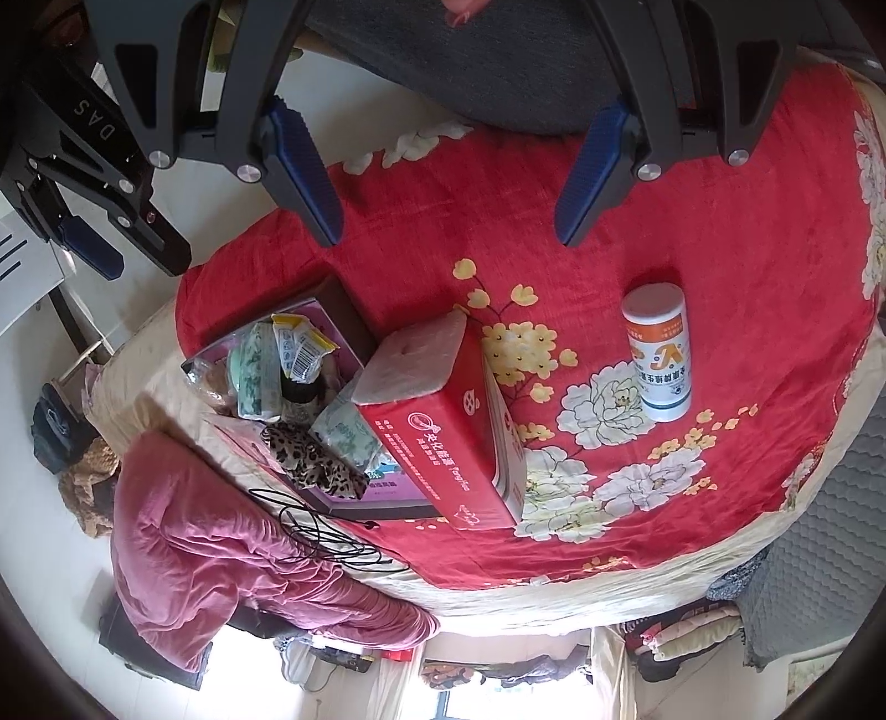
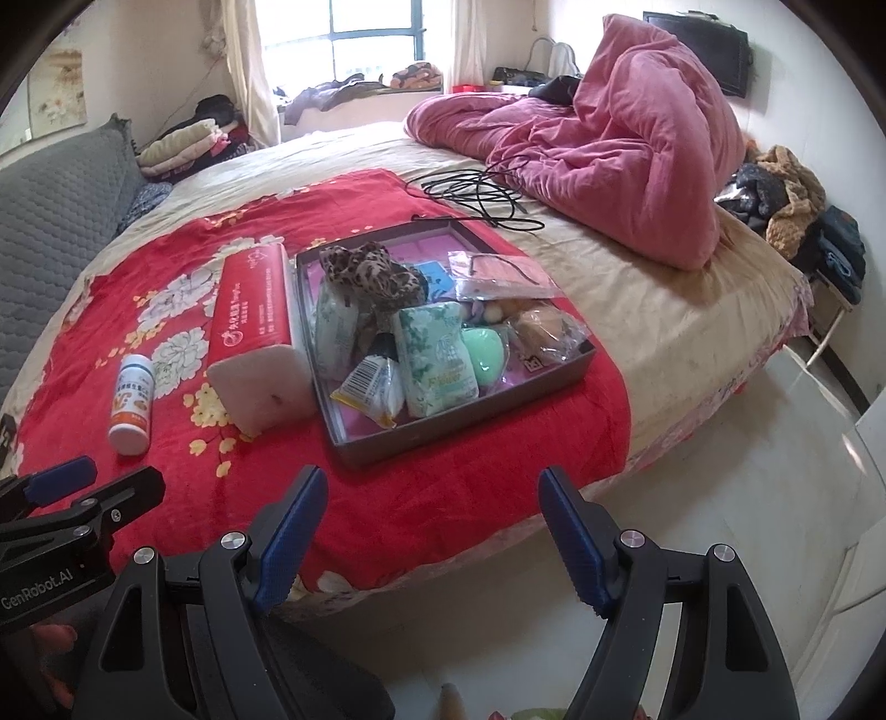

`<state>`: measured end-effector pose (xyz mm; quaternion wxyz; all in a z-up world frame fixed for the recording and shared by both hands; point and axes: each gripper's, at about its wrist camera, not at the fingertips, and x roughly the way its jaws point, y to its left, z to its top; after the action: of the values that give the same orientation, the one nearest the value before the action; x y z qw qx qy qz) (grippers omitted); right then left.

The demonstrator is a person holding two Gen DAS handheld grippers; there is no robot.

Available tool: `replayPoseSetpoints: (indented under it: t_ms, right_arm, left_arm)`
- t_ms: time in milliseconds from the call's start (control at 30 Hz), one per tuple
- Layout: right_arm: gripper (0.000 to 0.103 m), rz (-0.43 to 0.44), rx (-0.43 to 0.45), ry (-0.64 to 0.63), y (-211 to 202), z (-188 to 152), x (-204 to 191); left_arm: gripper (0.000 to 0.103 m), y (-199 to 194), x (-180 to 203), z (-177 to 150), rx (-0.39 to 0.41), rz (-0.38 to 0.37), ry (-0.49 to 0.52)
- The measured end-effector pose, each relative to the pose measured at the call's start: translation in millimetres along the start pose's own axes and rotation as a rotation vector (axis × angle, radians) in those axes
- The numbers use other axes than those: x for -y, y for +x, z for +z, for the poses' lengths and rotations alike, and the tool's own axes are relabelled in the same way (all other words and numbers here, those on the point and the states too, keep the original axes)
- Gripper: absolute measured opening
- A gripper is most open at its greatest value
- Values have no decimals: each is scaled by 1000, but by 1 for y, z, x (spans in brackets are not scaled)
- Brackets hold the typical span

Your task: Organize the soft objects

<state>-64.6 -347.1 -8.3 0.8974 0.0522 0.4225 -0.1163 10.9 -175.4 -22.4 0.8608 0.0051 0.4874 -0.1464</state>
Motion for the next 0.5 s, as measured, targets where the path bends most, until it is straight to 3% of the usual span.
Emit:
replayPoseSetpoints:
  t_ms: [500]
  right_arm:
    - [79, 7, -4, -10, 1, -1, -5]
  left_arm:
    - [78, 2, 6, -2, -9, -11, 11]
